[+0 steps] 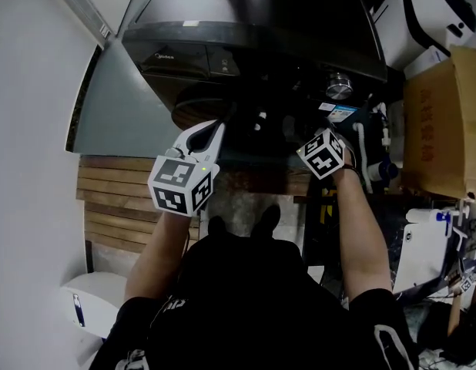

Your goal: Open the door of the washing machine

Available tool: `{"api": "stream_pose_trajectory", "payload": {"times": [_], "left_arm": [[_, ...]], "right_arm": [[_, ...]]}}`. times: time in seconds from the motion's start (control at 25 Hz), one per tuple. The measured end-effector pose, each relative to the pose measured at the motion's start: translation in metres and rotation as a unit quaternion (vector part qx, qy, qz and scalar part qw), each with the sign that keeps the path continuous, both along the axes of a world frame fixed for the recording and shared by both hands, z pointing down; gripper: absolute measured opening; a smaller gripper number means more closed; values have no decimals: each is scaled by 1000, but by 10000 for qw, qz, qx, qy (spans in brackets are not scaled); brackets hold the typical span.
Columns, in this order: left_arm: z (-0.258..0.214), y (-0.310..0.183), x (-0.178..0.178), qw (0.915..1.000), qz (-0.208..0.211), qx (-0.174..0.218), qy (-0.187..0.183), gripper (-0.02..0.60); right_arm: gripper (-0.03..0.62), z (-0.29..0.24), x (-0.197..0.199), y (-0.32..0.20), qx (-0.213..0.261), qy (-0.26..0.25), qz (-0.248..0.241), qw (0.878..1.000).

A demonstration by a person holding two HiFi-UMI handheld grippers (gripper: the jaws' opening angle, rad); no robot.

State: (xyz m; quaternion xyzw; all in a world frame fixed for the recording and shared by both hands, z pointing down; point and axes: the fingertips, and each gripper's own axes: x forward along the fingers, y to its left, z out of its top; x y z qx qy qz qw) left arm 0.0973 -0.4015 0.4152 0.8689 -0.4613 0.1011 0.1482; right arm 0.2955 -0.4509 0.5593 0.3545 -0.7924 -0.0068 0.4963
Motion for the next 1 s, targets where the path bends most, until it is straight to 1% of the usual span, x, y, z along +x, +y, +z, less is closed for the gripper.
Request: {"api": "stream_pose_trajectory", "payload": {"times": [0.2, 0.28, 0.36, 0.4, 0.48, 0.52, 0.68, 0.92, 1.0], "left_arm": [[4, 5, -14, 10000, 9, -60, -9, 8], [6, 7, -18, 10000, 54, -73, -15, 8], [7, 8, -21, 9999, 87, -78, 22, 8], [8, 9, -24, 9999, 90, -85, 52, 8], [10, 11, -27, 9998, 117, -112, 97, 7], [11, 15, -26, 9997, 161, -117, 109, 8], [18, 37, -19, 9991, 405, -130, 74, 8], [34, 77, -16, 9965, 760, -327, 95, 12], [38, 91, -12, 9953, 862, -424, 131, 27]], "right_arm": [[166, -1, 0, 0, -1, 77, 86, 9999], [166, -1, -1, 7, -120, 90, 63, 9999], [144, 1, -8, 32, -357, -112, -14, 9993], [144, 2, -14, 47, -391, -371, 39, 9985], [149, 3, -25, 71, -207, -907, 323, 9951], [152, 3, -29, 79, -113, -1016, 456, 9937], [150, 1, -33, 99, -74, -909, 769, 9929], [150, -2, -54, 134, 69, -1001, 1279, 9867], [146, -2, -64, 147, 109, -1096, 1365, 9845]]}}
